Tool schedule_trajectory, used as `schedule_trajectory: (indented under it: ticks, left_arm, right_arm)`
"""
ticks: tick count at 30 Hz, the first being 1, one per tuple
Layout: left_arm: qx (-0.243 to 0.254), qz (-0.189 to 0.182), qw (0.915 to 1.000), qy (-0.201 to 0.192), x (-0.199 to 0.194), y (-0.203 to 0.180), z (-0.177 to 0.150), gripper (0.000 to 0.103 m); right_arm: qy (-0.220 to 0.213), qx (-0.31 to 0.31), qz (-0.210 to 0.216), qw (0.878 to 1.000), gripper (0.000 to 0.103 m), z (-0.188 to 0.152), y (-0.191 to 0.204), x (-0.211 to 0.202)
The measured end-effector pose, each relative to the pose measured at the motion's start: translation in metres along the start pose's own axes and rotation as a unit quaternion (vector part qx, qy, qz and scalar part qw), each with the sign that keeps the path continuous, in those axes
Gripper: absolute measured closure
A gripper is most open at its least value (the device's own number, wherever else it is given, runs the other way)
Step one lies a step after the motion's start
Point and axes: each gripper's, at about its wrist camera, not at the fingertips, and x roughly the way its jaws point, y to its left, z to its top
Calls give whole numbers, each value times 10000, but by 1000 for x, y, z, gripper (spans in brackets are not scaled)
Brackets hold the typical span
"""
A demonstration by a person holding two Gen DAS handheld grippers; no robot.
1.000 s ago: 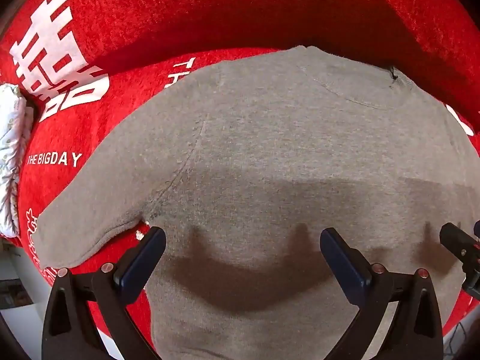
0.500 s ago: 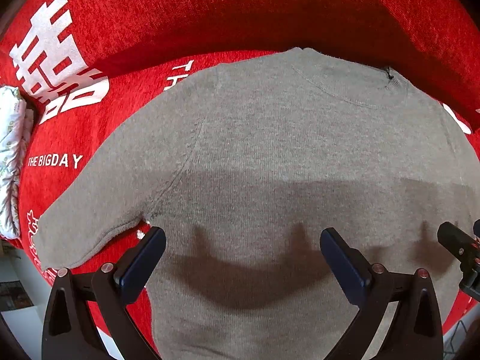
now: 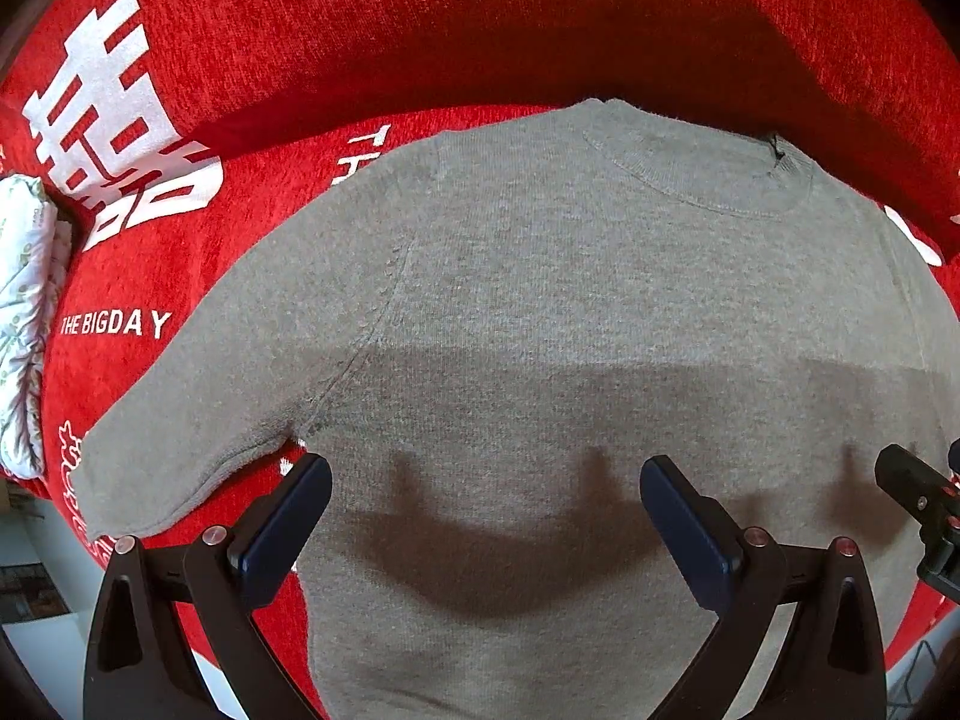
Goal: Fold small clothes
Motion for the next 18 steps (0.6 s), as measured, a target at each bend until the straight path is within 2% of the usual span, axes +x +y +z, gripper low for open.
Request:
schedule_trajectory:
  ticks: [18]
  left_arm:
    - [-41,-7,10000,-17,-2,-5,2,0]
  right_arm:
    - [-3,-11,-21,10000,0,0,4,-1]
